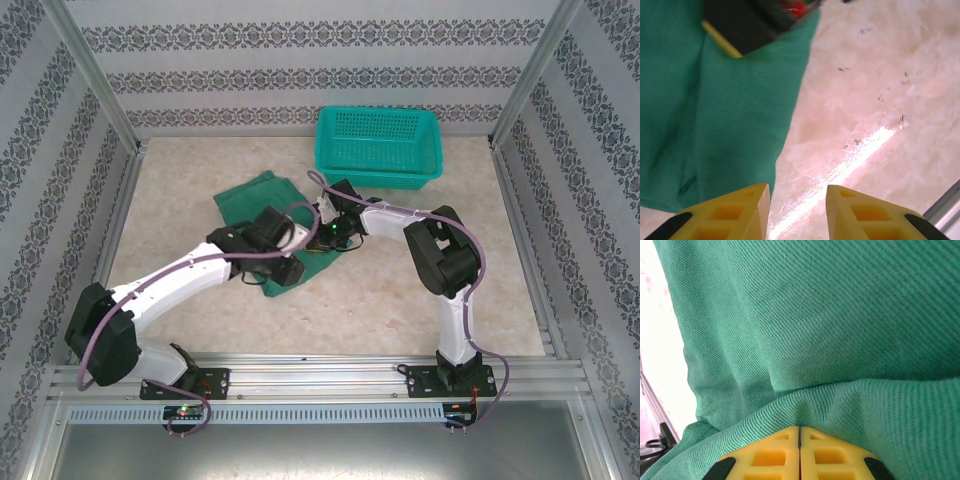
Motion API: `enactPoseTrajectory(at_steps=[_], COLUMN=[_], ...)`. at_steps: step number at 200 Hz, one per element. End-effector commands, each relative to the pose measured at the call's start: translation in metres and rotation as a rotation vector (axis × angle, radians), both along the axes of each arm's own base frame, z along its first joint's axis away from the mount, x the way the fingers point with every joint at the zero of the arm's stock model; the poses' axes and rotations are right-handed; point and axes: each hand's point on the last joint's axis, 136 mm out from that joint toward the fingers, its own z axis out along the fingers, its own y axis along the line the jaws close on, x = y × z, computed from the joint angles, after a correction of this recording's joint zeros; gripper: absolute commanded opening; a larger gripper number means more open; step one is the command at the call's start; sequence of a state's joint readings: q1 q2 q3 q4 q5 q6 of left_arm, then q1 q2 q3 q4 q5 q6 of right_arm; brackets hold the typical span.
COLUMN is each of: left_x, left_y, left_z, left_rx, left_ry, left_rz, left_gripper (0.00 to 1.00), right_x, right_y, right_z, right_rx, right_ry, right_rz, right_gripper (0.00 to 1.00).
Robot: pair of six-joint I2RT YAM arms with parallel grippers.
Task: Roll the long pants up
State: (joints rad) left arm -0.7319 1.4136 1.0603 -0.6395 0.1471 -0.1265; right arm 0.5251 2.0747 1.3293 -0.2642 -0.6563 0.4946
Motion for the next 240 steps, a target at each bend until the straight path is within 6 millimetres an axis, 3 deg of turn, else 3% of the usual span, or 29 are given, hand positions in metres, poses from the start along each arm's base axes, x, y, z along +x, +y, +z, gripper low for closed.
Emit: enactPoseTrajectory(at_steps=[1, 21, 39, 62, 73, 96, 119, 148, 167, 199, 240], left_x=[0.001, 0.01, 0.027, 0.027, 0.023, 0.016, 0.022, 0.026, 0.015, 0.001, 0.005], left_y=[0.022, 0.032, 0.059, 0.084, 0.089, 0.08, 0.071, 0.056, 0.047, 0.035, 0.044], left_z=[-0.027, -0.049, -0.059, -0.083, -0.099, -0.122, -0.108, -0.06, -0.047, -0.057, -0.087], left_rx=[0.256, 0.329, 0.385, 0.379, 0.394, 0.387, 0.412, 0.434, 0.44, 0.512, 0.743], left_ry=[-0.054, -0.054, -0.046, 0.082, 0.16, 0.26, 0.186, -0.076, -0.146, -0.148, -0.137], left_rz=[-0.018, 0.047, 0.186, 0.284, 0.307, 0.305, 0.264, 0.162, 0.086, -0.011, -0.092], left_gripper=[0.33, 0.29, 0.25, 0.24, 0.21, 0.18, 0.17, 0.31, 0.37, 0.35, 0.35], right_x=[-0.013, -0.014, -0.015, -0.018, -0.018, -0.019, -0.021, -0.022, -0.022, -0.021, -0.023], right_y=[-0.025, -0.029, -0.03, -0.032, -0.034, -0.037, -0.04, -0.044, -0.046, -0.047, -0.047], right_z=[-0.043, -0.043, -0.044, -0.045, -0.045, -0.043, -0.042, -0.045, -0.046, -0.047, -0.043], right_rx=[-0.105, -0.106, -0.101, -0.104, -0.107, -0.111, -0.112, -0.115, -0.109, -0.096, -0.083], right_ry=[0.076, 0.074, 0.074, 0.08, 0.081, 0.078, 0.075, 0.085, 0.092, 0.101, 0.1], right_rz=[-0.048, -0.059, -0.069, -0.067, -0.068, -0.074, -0.078, -0.089, -0.1, -0.106, -0.1], right_gripper=[0.09, 0.09, 0.09, 0.09, 0.09, 0.09, 0.09, 0.09, 0.09, 0.09, 0.09])
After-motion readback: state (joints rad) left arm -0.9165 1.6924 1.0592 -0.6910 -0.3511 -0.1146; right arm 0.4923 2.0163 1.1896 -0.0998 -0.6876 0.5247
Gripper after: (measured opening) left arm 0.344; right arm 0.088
